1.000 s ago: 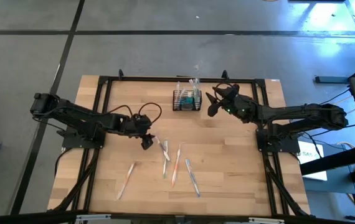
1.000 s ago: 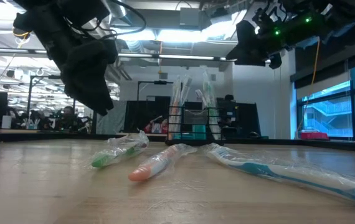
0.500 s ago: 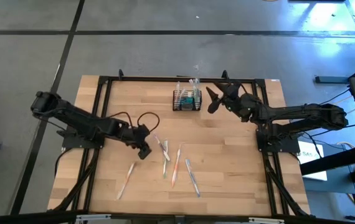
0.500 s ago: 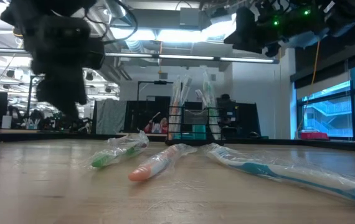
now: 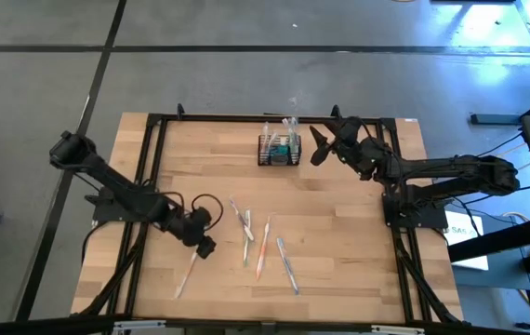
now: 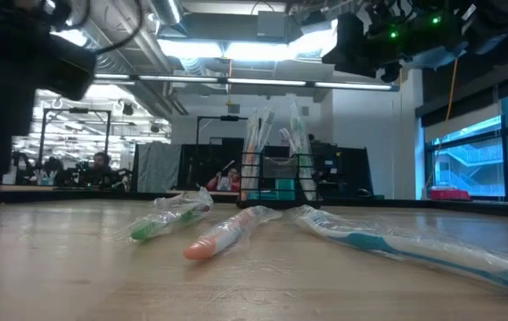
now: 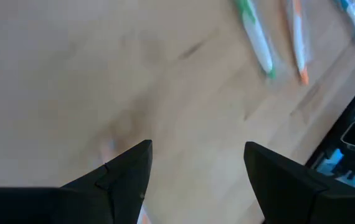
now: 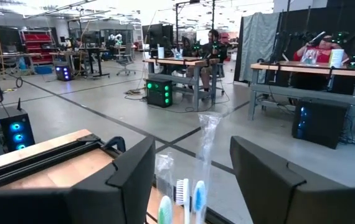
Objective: Pick & Place toothbrushing station
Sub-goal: Put the bottom orange toothbrush in the left section of the wire organizer
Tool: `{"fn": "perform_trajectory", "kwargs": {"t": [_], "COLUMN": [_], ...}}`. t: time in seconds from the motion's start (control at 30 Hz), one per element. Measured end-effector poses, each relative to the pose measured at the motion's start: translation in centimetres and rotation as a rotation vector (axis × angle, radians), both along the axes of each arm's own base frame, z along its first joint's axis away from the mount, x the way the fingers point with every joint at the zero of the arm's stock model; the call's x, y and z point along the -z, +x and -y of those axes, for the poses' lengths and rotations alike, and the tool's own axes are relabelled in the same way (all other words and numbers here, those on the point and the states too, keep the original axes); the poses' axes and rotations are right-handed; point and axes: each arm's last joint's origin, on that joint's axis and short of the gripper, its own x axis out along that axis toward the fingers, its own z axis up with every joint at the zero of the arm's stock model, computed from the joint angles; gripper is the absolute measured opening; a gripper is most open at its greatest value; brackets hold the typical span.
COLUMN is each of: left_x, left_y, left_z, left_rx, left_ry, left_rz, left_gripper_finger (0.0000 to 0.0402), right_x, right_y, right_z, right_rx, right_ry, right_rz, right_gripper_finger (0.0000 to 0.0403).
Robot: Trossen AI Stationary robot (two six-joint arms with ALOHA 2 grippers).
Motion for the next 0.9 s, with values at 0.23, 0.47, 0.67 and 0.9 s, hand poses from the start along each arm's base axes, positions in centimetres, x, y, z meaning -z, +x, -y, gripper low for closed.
{"fn": "perform_trajectory", "kwargs": {"t": [0.23, 0.47, 0.67, 0.9], "left_x": [0.0, 0.9, 1.3, 1.2], "left_y": [-1.7, -2.9, -2.8, -2.3], "left_z": [2.7, 4.8, 6.5, 8.6], "left_rx": [-0.087, -0.144, -0.148, -0.118], "left_ry": [-0.050, -0.076, -0.083, -0.097], "left_rz": [-0.009, -0.051, -0.089, -0.115], "left_gripper_finger": [0.0251, 0.0251, 0.0251, 0.0251], "right_x": [0.0, 0.1, 0.2, 0.4], "right_y": [0.0, 0.0, 0.0, 0.0], "right_z": [0.1, 0.1, 0.1, 0.1], "right_rx": [0.003, -0.001, -0.003, -0.003], "right_ry": [0.002, 0.034, 0.064, 0.067], "right_rz": [0.001, 0.027, 0.037, 0.020], "right_gripper_finger": [0.0210, 0.0210, 0.0210, 0.0210]}}
